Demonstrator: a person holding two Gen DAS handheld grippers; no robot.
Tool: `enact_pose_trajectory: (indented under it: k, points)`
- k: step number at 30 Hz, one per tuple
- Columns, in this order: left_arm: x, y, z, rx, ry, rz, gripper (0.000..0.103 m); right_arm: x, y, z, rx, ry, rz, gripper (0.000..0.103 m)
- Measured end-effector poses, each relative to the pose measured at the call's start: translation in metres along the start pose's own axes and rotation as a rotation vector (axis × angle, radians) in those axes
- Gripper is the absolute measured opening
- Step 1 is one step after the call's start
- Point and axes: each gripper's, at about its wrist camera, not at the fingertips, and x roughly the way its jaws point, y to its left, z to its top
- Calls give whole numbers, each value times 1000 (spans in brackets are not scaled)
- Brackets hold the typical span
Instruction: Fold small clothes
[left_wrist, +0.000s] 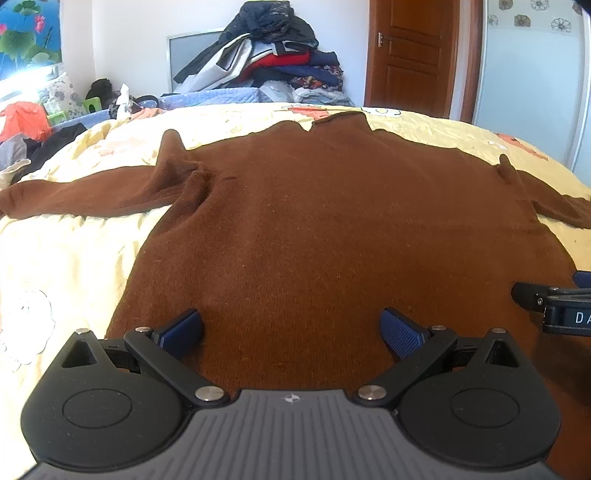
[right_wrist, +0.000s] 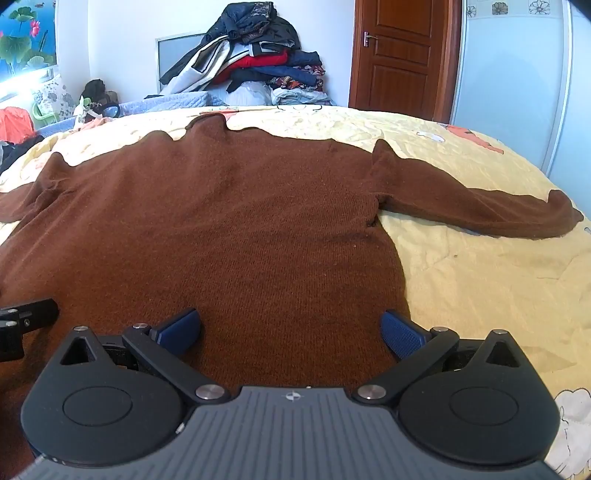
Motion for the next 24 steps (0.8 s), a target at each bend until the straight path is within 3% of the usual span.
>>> enact_pose_trajectory:
  k: [24]
  points:
    - [-1, -1, 3, -7, 37, 5, 103, -4, -2, -1, -1, -1, 0, 103]
